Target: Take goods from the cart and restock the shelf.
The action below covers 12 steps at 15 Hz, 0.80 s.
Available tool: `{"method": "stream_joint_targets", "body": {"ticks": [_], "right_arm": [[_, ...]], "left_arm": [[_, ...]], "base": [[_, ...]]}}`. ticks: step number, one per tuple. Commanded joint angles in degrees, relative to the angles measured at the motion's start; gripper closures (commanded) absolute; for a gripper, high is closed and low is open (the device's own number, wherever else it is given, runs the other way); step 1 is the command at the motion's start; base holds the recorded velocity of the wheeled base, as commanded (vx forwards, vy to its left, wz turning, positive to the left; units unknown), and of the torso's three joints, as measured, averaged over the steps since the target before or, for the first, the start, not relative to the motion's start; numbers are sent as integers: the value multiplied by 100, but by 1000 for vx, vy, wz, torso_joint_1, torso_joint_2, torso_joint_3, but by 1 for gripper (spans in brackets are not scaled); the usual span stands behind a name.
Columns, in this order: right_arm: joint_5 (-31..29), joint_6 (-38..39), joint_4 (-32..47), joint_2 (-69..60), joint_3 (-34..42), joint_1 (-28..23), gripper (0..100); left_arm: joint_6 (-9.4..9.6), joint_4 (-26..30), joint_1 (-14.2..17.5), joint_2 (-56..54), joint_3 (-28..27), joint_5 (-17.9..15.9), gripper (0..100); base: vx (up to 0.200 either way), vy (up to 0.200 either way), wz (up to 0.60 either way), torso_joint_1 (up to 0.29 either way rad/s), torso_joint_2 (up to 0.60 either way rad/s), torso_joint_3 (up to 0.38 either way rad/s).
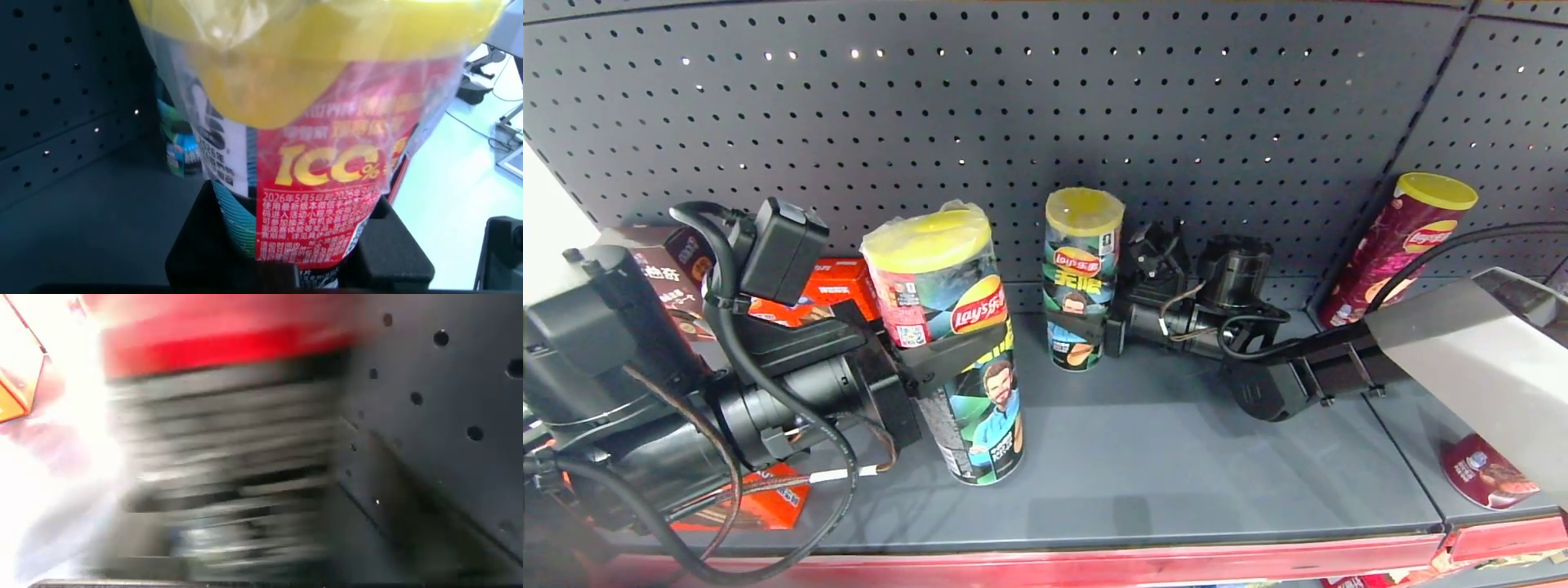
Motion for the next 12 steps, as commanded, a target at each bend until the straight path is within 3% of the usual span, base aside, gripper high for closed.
{"method": "stream_joint_targets", "body": {"ticks": [1, 4, 8, 9, 11, 12], "right_arm": [[0, -8, 2, 8, -18, 21, 100], [0, -17, 37, -238, 131, 21, 100], [35, -17, 2, -1082, 1036, 118, 100], [79, -26, -42, -1653, 1704, 293, 100], [123, -26, -51, -2189, 2346, 399, 100], [132, -26, -51, -2224, 2390, 408, 100]], "left_arm": [[-3, 0, 1, -12, 30, 4, 100], [-3, 0, 1, -21, 39, 4, 100], [-3, 0, 1, -29, 39, -5, 100], [6, 0, 1, -29, 39, -5, 100], [6, 0, 1, -29, 30, -5, 100], [6, 0, 1, -29, 39, -5, 100]], "base": [[0, 0, 0, 0, 0, 0], [0, 0, 0, 0, 0, 0], [0, 0, 0, 0, 0, 0], [0, 0, 0, 0, 0, 0], [0, 0, 0, 0, 0, 0], [0, 0, 0, 0, 0, 0]]}}
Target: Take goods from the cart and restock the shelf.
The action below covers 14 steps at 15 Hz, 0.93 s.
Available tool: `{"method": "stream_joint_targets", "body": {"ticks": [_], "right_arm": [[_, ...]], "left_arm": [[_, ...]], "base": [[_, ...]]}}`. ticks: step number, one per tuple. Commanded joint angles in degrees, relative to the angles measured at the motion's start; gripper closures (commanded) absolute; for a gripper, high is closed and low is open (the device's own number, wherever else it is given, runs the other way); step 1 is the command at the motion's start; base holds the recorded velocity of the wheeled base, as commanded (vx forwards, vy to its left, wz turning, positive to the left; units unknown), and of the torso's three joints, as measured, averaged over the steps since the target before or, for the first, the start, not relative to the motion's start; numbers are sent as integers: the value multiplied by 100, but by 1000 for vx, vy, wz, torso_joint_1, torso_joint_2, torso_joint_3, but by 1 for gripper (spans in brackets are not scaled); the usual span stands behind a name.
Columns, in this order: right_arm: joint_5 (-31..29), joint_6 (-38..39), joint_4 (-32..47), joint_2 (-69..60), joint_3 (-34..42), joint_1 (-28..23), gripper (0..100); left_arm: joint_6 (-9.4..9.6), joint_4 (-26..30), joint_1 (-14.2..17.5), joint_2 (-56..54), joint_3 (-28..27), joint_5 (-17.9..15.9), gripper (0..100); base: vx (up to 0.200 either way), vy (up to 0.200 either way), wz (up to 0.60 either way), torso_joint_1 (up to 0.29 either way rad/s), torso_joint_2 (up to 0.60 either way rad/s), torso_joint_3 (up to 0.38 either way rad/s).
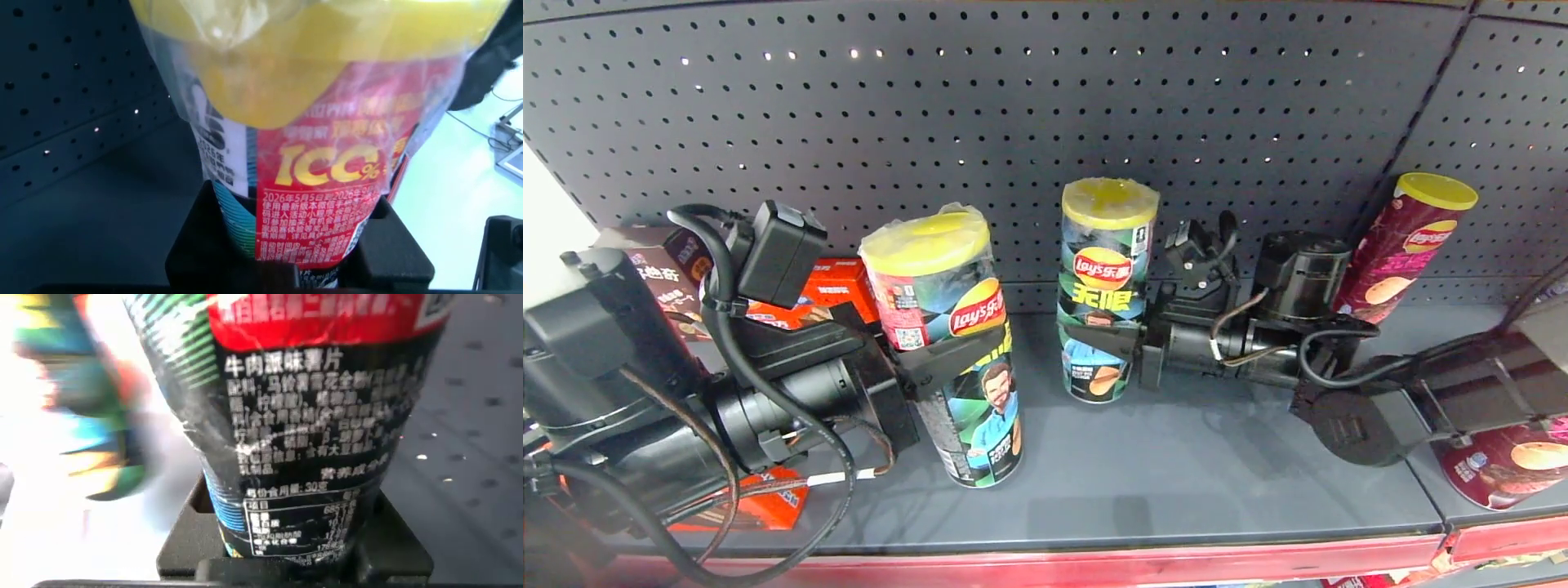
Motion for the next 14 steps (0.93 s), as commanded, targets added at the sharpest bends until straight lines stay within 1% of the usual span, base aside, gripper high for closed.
{"method": "stream_joint_targets", "body": {"ticks": [1, 2, 5, 6, 10, 11, 13, 14], "right_arm": [[152, -21, -118, -985, 1038, 116, 100], [214, -21, -312, -1055, 1337, 124, 100], [231, -21, -1410, -1046, 2366, 291, 100], [231, -21, -1577, -1029, 2594, 327, 100], [249, -30, -1613, -932, 2831, 318, 100], [275, -153, -1630, -800, 2814, 300, 100], [512, -267, -1630, -607, 2788, 230, 100], [521, -267, -1639, -519, 2735, 204, 100]], "left_arm": [[1, -9, 7, -14, -8, -1, 100], [1, -9, 7, -23, -16, -1, 100], [-8, 0, 104, -102, 1, -1, 100], [-8, 0, 113, -128, 1, 7, 100], [-8, 0, 113, -137, 1, 7, 100], [-8, 0, 113, -137, 1, -1, 100], [-8, 0, 121, -137, -8, 7, 100], [-8, 0, 121, -137, 1, 7, 100]], "base": [[0, 0, 0, 0, 0, 0], [0, 0, 0, 0, 0, 0], [0, 0, 0, 0, 0, 0], [0, 0, 0, 0, 0, 0], [0, 0, 0, 0, 0, 0], [0, 0, 0, 0, 0, 0], [0, 0, 0, 0, 0, 0], [0, 0, 0, 0, 0, 0]]}}
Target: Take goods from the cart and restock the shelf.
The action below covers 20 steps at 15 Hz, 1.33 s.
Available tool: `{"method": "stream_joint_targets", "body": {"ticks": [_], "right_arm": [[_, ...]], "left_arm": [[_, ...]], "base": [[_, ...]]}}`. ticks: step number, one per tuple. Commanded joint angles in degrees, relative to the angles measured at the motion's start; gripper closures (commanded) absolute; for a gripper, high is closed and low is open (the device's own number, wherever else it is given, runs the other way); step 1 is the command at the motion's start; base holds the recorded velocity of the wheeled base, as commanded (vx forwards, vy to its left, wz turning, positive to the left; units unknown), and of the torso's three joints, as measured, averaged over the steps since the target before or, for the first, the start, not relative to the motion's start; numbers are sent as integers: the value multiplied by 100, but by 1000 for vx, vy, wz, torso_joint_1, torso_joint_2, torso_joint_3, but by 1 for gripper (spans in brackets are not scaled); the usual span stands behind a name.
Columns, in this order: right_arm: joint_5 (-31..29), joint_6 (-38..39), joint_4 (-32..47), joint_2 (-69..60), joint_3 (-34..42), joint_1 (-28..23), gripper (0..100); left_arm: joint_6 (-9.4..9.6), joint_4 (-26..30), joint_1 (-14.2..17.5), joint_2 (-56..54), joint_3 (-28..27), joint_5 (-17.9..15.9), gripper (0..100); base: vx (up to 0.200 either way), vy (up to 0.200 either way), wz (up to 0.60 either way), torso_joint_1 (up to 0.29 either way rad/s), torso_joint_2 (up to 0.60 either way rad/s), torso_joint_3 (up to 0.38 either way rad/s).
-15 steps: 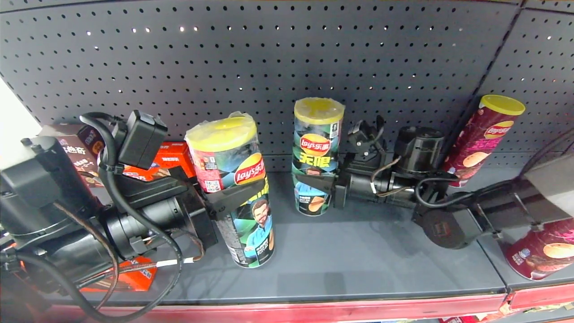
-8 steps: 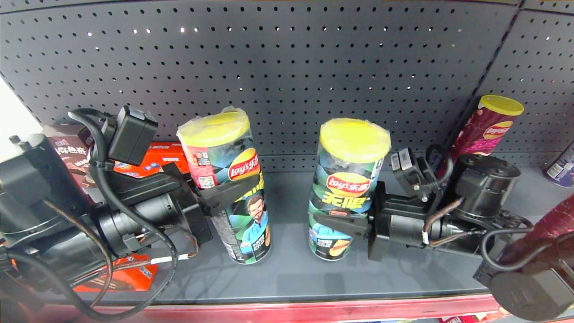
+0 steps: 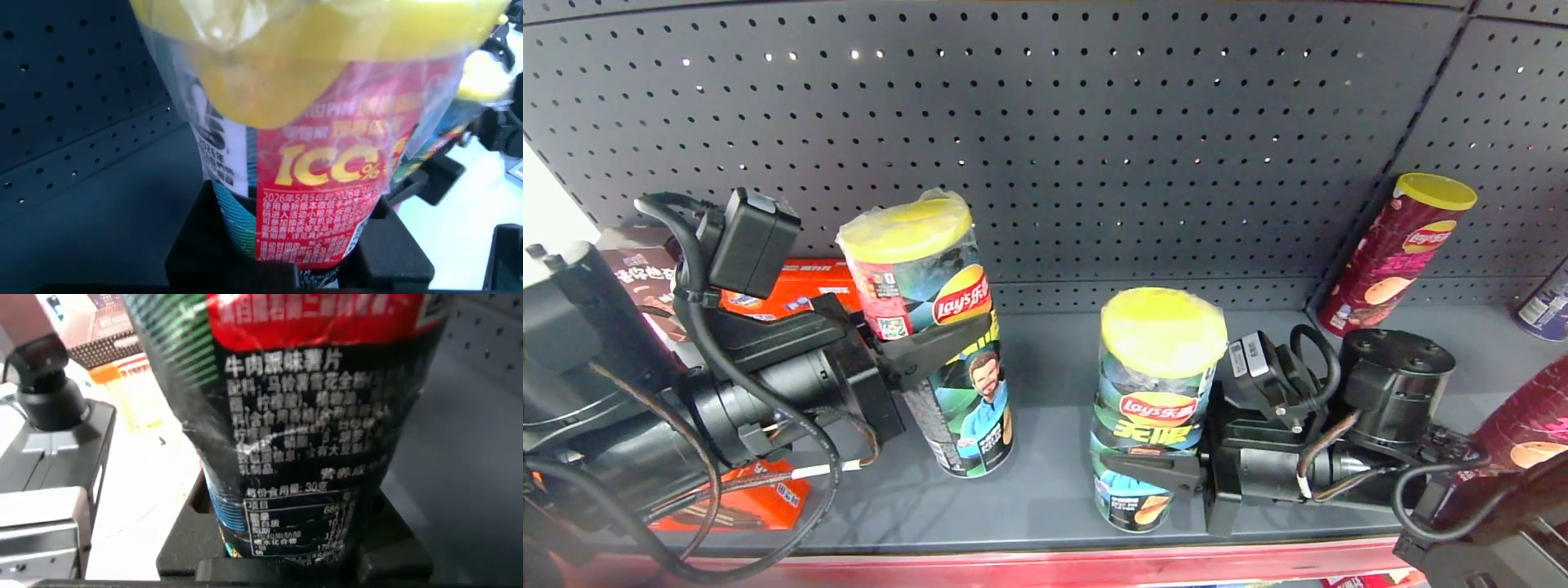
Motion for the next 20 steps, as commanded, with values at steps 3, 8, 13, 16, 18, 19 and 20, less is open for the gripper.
{"method": "stream_joint_targets", "body": {"ticks": [3, 8, 13, 16, 18, 19, 20], "right_arm": [[24, -13, -17, 419, -178, -118, 100], [15, -65, -96, 428, -151, -127, 0], [15, -92, -96, -213, 244, -399, 0], [-46, -83, -25, -1215, 833, -514, 0], [-55, -83, 45, -1910, 1246, -716, 0], [-73, -83, 150, -2305, 1431, -892, 0], [-90, -74, 309, -2701, 1571, -1050, 0]], "left_arm": [[-3, -3, 70, -2, 4, -10, 100], [-3, -3, 70, -2, 4, -10, 100], [-3, -3, 70, -28, 74, -1, 100], [6, -3, 79, -90, 206, -10, 100], [-3, -3, 79, -90, 188, -10, 100], [-3, -3, 79, -90, 188, -10, 100], [-3, -3, 79, -90, 188, -10, 100]], "base": [[0, 0, 0, 0, 0, 0], [0, 0, 0, 0, 0, 0], [0, 0, 0, 0, 0, 0], [0, 0, 0, 0, 0, 0], [0, 0, 0, 0, 0, 0], [0, 0, 0, 0, 0, 0], [0, 0, 0, 0, 0, 0]]}}
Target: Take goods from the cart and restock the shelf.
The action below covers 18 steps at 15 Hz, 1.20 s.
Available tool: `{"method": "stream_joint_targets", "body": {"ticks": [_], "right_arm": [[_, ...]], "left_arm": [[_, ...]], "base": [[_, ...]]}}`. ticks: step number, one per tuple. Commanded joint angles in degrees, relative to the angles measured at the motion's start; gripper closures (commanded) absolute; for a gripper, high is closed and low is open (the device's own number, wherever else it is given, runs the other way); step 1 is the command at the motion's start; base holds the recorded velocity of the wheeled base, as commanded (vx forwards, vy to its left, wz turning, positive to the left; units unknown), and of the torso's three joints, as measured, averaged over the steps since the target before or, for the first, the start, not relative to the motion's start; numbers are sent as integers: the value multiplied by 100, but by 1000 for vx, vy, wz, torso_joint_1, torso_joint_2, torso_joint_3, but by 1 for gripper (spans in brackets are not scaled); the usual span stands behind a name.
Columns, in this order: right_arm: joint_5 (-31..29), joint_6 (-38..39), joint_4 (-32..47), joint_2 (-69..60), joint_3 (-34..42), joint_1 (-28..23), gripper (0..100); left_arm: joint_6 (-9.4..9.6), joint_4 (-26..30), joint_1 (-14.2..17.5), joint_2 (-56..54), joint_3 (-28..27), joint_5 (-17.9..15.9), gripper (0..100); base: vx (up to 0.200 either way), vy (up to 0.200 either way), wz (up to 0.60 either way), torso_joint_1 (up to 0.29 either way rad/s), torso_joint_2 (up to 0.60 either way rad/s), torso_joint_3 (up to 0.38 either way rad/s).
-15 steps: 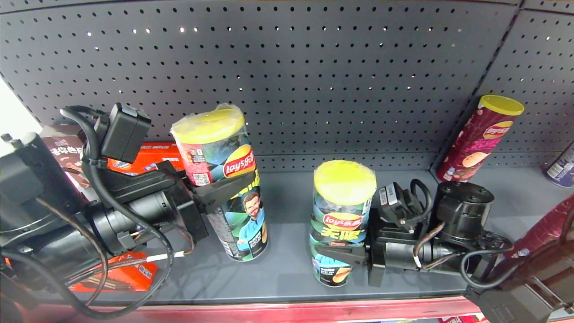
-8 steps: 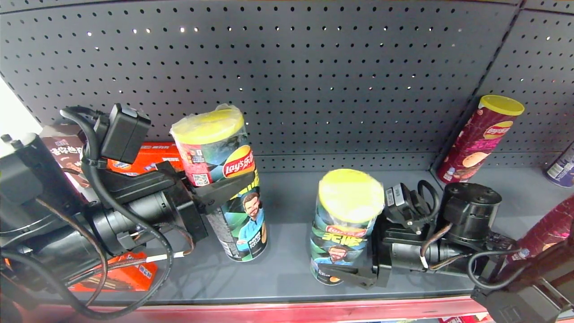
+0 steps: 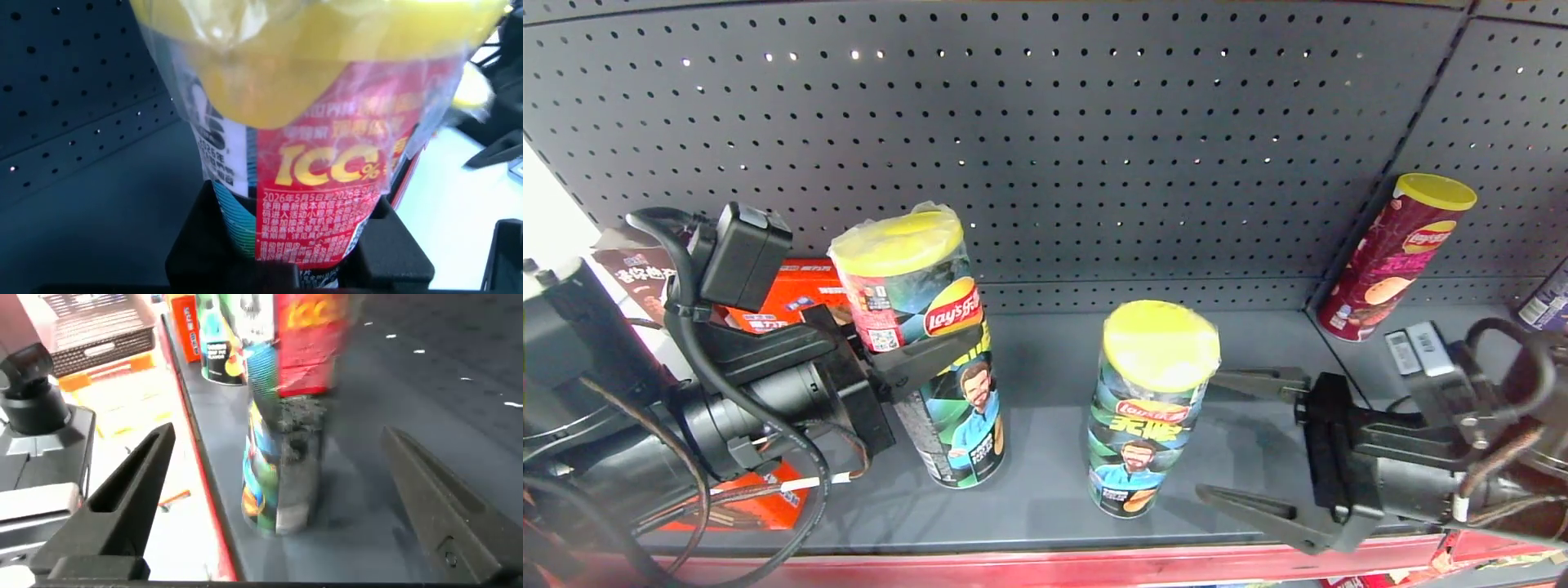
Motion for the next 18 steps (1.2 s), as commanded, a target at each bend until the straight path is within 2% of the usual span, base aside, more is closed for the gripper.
{"method": "stream_joint_targets", "body": {"ticks": [1, 3, 4, 5, 6, 7, 11, 13, 16, 18], "right_arm": [[-32, 16, 401, -1454, 536, -480, 0], [-225, 43, 1068, -2351, 686, -770, 0], [-638, 43, 1587, -2957, 774, -867, 0], [-1254, 69, 2422, -3863, 923, -867, 0], [-1254, 69, 2422, -3863, 923, -867, 0], [-1992, 333, 3617, -5128, 1090, -867, 0], [-2888, 702, 5630, -7132, 1248, -884, 0], [-3214, 781, 6034, -7703, 1512, -919, 0], [-4066, 1141, 6711, -8785, 2022, -911, 0], [-4339, 1422, 6781, -8785, 1986, -919, 0]], "left_arm": [[-3, -3, -1, -4, -2, -1, 100], [-3, -3, -1, -13, 7, 7, 100], [-3, -3, -1, -22, 7, 7, 100], [-3, 6, 8, -40, 7, 7, 100], [-3, 6, 8, -40, 7, 7, 100], [-3, 6, -1, -31, -2, 7, 100], [6, 6, -1, -48, -2, 7, 100], [6, -3, -1, -57, 16, 7, 100], [41, -117, -9, -48, -11, 34, 100], [41, -117, -1, -31, -46, 34, 100]], "base": [[0, 0, 0, 0, 0, 0], [0, 0, 0, 0, 0, 0], [0, 0, 0, 0, 0, 0], [0, 0, 0, 0, 0, 0], [0, 0, 0, 0, 0, 0], [0, 0, 0, 0, 0, 0], [0, 0, 0, 0, 0, 0], [0, 0, 0, 0, 0, 0], [0, 0, 0, 0, 0, 0], [0, 0, 0, 0, 0, 0]]}}
